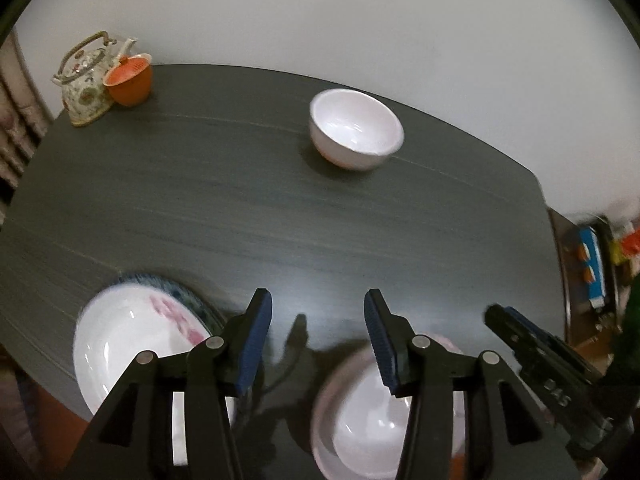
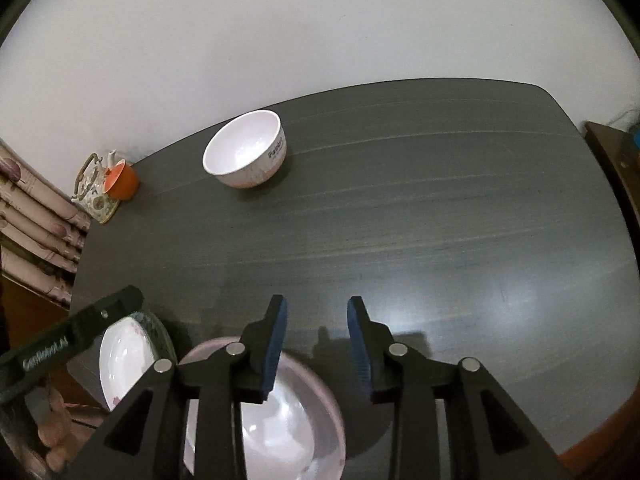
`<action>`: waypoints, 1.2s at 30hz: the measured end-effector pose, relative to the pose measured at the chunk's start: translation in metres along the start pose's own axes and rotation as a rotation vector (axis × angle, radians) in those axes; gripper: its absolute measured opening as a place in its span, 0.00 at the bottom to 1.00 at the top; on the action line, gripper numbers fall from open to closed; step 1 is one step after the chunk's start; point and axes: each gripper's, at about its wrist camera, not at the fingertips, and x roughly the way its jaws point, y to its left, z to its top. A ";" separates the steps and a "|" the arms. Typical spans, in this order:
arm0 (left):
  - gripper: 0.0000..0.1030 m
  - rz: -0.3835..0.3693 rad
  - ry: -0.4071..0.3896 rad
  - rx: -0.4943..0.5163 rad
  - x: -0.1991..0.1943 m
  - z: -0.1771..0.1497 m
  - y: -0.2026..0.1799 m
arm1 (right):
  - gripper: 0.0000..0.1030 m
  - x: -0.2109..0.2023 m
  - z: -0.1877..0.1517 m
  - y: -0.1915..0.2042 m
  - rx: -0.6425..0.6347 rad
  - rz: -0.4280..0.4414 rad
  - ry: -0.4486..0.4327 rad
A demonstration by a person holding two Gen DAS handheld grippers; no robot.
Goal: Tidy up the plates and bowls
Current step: 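Move both tools to the small white Rabbit bowl and close on its rim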
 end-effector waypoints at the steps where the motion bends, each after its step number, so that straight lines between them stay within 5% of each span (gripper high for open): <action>1: 0.44 0.009 -0.001 -0.004 0.002 0.005 0.004 | 0.31 0.004 0.007 -0.002 0.006 0.018 0.013; 17: 0.44 -0.063 0.042 -0.148 0.066 0.096 0.015 | 0.31 0.065 0.096 -0.004 0.133 0.167 0.084; 27: 0.44 -0.080 0.059 -0.197 0.105 0.134 0.015 | 0.31 0.110 0.139 0.011 0.158 0.120 0.073; 36: 0.44 -0.068 0.106 -0.194 0.142 0.145 0.009 | 0.31 0.138 0.141 0.023 0.127 0.081 0.100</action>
